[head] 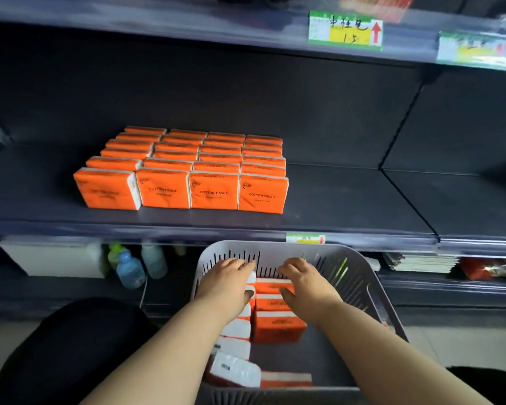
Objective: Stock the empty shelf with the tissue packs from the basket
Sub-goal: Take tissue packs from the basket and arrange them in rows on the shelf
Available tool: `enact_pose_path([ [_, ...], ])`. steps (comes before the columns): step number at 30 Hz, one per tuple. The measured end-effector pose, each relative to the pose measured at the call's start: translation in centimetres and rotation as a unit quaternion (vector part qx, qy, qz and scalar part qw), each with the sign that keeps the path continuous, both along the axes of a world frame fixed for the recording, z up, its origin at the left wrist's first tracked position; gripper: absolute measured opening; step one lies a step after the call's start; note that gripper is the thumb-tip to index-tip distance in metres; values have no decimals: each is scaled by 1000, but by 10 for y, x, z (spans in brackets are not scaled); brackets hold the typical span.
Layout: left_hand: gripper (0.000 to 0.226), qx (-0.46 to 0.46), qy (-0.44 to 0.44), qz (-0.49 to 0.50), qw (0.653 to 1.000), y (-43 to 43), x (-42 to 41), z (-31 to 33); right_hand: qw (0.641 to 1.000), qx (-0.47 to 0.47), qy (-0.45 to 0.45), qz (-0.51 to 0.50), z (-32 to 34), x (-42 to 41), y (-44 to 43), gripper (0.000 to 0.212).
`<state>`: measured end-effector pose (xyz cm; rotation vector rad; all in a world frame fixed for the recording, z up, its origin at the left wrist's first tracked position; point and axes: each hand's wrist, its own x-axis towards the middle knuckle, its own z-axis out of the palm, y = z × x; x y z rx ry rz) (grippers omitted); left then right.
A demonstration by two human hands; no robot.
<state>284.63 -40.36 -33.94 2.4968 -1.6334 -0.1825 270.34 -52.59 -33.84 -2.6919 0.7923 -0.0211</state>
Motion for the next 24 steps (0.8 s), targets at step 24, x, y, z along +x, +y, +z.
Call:
enact_pose_path([
  [24, 51, 122, 40, -23, 991, -11, -41, -44, 982, 114, 93, -117, -66, -33, -12, 45],
])
